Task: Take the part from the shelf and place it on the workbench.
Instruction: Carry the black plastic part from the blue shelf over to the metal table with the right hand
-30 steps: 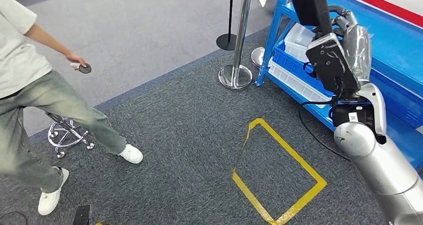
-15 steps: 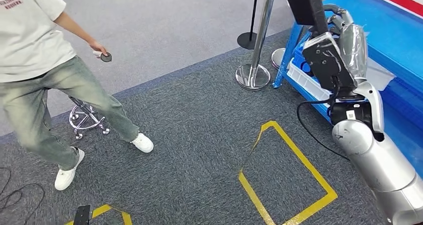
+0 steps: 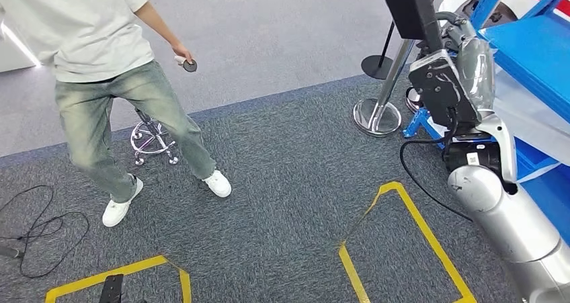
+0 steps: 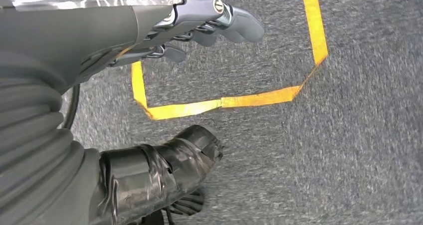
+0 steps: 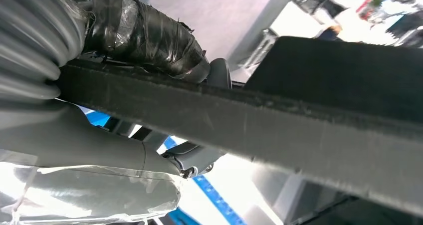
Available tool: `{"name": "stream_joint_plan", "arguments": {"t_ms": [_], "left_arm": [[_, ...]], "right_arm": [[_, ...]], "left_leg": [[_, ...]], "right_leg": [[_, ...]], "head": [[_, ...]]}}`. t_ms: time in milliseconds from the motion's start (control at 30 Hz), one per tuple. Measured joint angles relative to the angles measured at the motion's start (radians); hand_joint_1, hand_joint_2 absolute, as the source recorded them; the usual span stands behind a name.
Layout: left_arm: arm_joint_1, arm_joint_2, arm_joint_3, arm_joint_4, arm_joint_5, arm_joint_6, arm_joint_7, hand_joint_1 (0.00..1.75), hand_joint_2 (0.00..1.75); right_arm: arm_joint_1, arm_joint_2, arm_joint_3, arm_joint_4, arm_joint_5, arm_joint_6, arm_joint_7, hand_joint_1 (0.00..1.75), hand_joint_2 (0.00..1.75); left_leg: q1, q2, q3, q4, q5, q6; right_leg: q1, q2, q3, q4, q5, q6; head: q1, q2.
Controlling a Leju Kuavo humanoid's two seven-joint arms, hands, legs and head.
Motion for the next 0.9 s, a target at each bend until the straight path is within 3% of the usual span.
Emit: {"name": "stream_joint_plan", "arguments": {"t_ms": [67,133,167,233,300,367,400,467,533,567,633,700,767,833,900], "left_arm": [[-0.001,0.001,0.000,0.000,-0.001,0.000,0.000,0.00,1.75],[0.002,0.002,0.000,0.000,-0.002,0.000,0.001,0.00,1.75],[0.004,0.002,0.000,0.000,-0.002,0.000,0.001,0.00,1.75],[0.004,0.003,0.000,0.001,-0.002,0.000,0.001,0.00,1.75],[0.000,0.002,0.000,0.001,-0.002,0.000,0.000,0.00,1.75],[-0.001,0.001,0.000,0.001,-0.002,0.000,0.000,0.00,1.75],[0.000,0.000,0.000,0.001,-0.001,0.000,0.000,0.00,1.75],[0.002,0.000,0.000,0.001,-0.001,0.000,0.000,0.00,1.75],[0.000,0.001,0.000,0.001,-0.001,0.000,0.000,0.00,1.75],[-0.001,0.002,0.000,0.001,-0.001,0.000,0.000,0.00,1.75],[-0.001,0.002,0.000,0.001,-0.001,0.000,0.001,0.00,1.75],[0.002,0.004,0.000,0.001,0.000,0.001,0.001,0.00,1.75],[0.003,0.004,0.000,0.001,0.000,0.002,0.002,0.00,1.75],[0.000,0.004,0.000,0.001,0.000,0.002,0.002,0.00,1.75],[-0.003,0.003,-0.001,0.001,0.000,0.001,0.002,0.00,1.75]], "right_arm": [[-0.001,-0.001,-0.001,-0.001,0.000,0.000,-0.001,1.75,1.75],[0.002,-0.001,-0.002,-0.001,0.001,-0.001,-0.001,1.75,1.75],[0.003,-0.001,-0.002,-0.001,0.001,-0.001,-0.001,1.75,1.75],[0.000,-0.001,-0.002,-0.001,0.001,-0.001,-0.001,1.75,1.75],[-0.002,-0.001,-0.002,-0.001,0.001,-0.001,-0.001,1.75,1.75],[-0.002,-0.001,-0.002,-0.001,0.001,-0.001,-0.001,1.75,1.75],[-0.001,-0.001,-0.002,-0.001,0.001,-0.001,-0.001,1.75,1.75],[0.000,-0.001,-0.002,-0.001,0.001,-0.001,-0.001,1.75,1.75],[-0.001,0.000,-0.002,-0.001,0.002,-0.002,-0.001,1.75,1.75],[-0.002,-0.001,-0.002,-0.001,0.003,-0.002,-0.001,1.75,1.75],[-0.002,-0.001,-0.003,-0.001,0.004,-0.003,-0.001,1.75,1.75],[-0.001,0.000,-0.003,-0.001,0.005,-0.003,-0.001,1.75,1.75],[-0.002,0.000,-0.004,-0.001,0.006,-0.004,-0.001,1.75,1.75],[-0.001,-0.001,-0.006,-0.001,0.007,-0.005,-0.002,1.75,1.75],[0.005,-0.001,-0.007,-0.001,0.007,-0.006,-0.001,1.75,1.75]], "left_leg": [[0.000,-0.018,-0.023,0.025,-0.008,-0.012],[0.001,-0.032,-0.035,0.030,-0.006,-0.018],[0.002,-0.026,-0.039,0.035,-0.008,-0.022],[0.001,0.013,-0.064,0.084,-0.035,-0.032],[0.002,0.058,-0.125,0.207,-0.092,-0.042],[0.006,0.073,-0.181,0.313,-0.126,-0.045],[0.006,0.074,-0.185,0.317,-0.117,-0.043],[0.005,0.078,-0.138,0.225,-0.060,-0.035],[-0.003,0.108,-0.066,0.091,-0.017,-0.022],[-0.009,0.122,-0.043,0.050,-0.009,-0.017],[-0.018,0.129,-0.033,0.026,-0.009,-0.010],[-0.016,0.110,-0.028,0.014,-0.005,-0.003],[-0.010,0.091,-0.014,-0.005,0.001,0.006],[-0.009,0.072,-0.006,-0.011,0.003,0.014],[-0.012,0.050,-0.006,-0.008,0.001,0.018]], "right_leg": [[0.000,0.018,0.011,-0.027,-0.003,-0.012],[0.003,0.002,0.008,-0.023,-0.001,-0.029],[0.003,-0.007,0.008,-0.023,-0.001,-0.035],[0.000,-0.025,0.010,-0.025,0.000,-0.045],[0.003,-0.045,0.012,-0.025,-0.003,-0.051],[0.005,-0.065,0.013,-0.025,-0.006,-0.054],[0.007,-0.074,0.013,-0.025,-0.008,-0.054],[0.010,-0.091,0.018,-0.025,-0.012,-0.054],[0.014,-0.109,0.028,-0.030,-0.016,-0.051],[0.015,-0.117,0.032,-0.034,-0.017,-0.047],[0.017,-0.132,0.039,-0.044,-0.016,-0.038],[0.017,-0.142,0.046,-0.050,-0.019,-0.025],[0.015,-0.107,0.039,-0.023,-0.041,-0.018],[0.014,-0.055,-0.015,0.084,-0.092,-0.020],[0.015,-0.037,-0.081,0.197,-0.124,-0.021]], "head": [[0.001,0.000],[0.002,0.000],[0.002,0.000],[-0.004,0.000],[-0.009,0.000],[-0.009,0.000],[-0.009,0.000],[-0.009,0.000],[-0.009,0.000],[-0.009,0.000],[-0.009,0.000],[-0.009,0.000],[-0.007,0.000],[-0.002,0.000],[0.001,0.000]]}}
